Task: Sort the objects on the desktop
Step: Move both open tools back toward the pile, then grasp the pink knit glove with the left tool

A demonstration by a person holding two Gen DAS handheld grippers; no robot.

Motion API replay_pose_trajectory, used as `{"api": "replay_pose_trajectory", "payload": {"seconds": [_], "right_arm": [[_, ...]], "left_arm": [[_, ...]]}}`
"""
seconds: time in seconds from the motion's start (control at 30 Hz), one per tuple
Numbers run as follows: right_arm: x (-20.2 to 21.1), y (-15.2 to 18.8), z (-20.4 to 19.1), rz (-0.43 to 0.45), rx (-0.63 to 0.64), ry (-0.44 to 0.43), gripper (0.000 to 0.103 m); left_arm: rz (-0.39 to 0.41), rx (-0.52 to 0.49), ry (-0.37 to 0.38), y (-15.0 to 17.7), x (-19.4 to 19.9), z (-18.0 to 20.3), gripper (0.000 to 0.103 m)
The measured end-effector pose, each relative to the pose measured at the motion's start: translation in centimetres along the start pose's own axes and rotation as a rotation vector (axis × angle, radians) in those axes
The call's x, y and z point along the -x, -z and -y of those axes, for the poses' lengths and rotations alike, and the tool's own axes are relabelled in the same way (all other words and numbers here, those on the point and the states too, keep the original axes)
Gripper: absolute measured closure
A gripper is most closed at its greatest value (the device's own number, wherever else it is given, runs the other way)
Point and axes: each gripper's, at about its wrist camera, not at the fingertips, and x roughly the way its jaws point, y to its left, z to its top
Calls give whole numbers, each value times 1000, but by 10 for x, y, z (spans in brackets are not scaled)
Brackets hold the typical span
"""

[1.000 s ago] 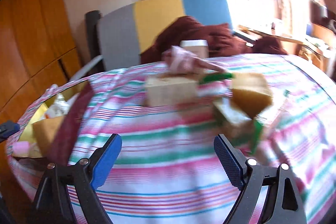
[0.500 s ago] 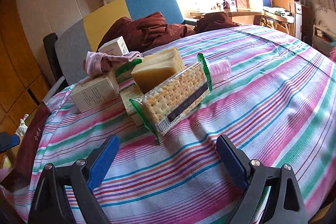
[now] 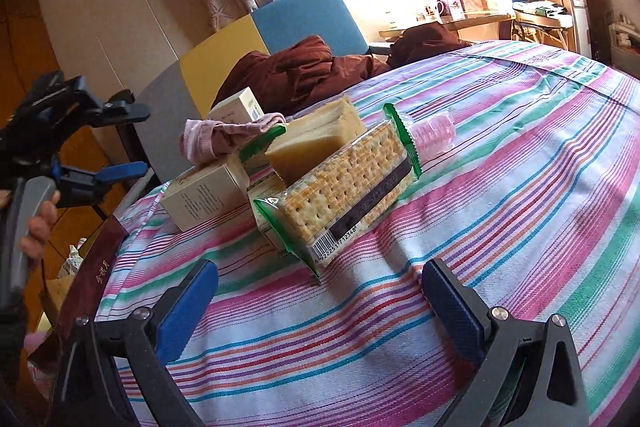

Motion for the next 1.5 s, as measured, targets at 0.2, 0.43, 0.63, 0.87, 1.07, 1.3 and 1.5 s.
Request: {"api": "replay_pose_trajectory", "payload": {"seconds": [0.2,0.43,0.63,0.87,1.07,1.3,1.5], "right_arm": [[-1,0,0,4,-1,-20,0],[-1,1,0,6,-2,-33,0],[-1,1,0,4,1,-32,0],[-2,0,0,-2,6,-26,0],[-3,0,0,-7,10,-18,0],[-4,0,-2,-14,18,-7,0],[-5,-2,-6,-41,39,22,0]], "left_arm": [[-42,7,-55,-26,-39,5,30],[-59,-57,-208,-36,-69,12,39],[-34,-64,-189,-34,-72,3,56],[39,-135,-108,6,-18,7,58],[26,-184,-101,69,18,-4,58],[10,-269,-153,137,48,-18,58],[40,-319,-156,178,62,-22,58]]}}
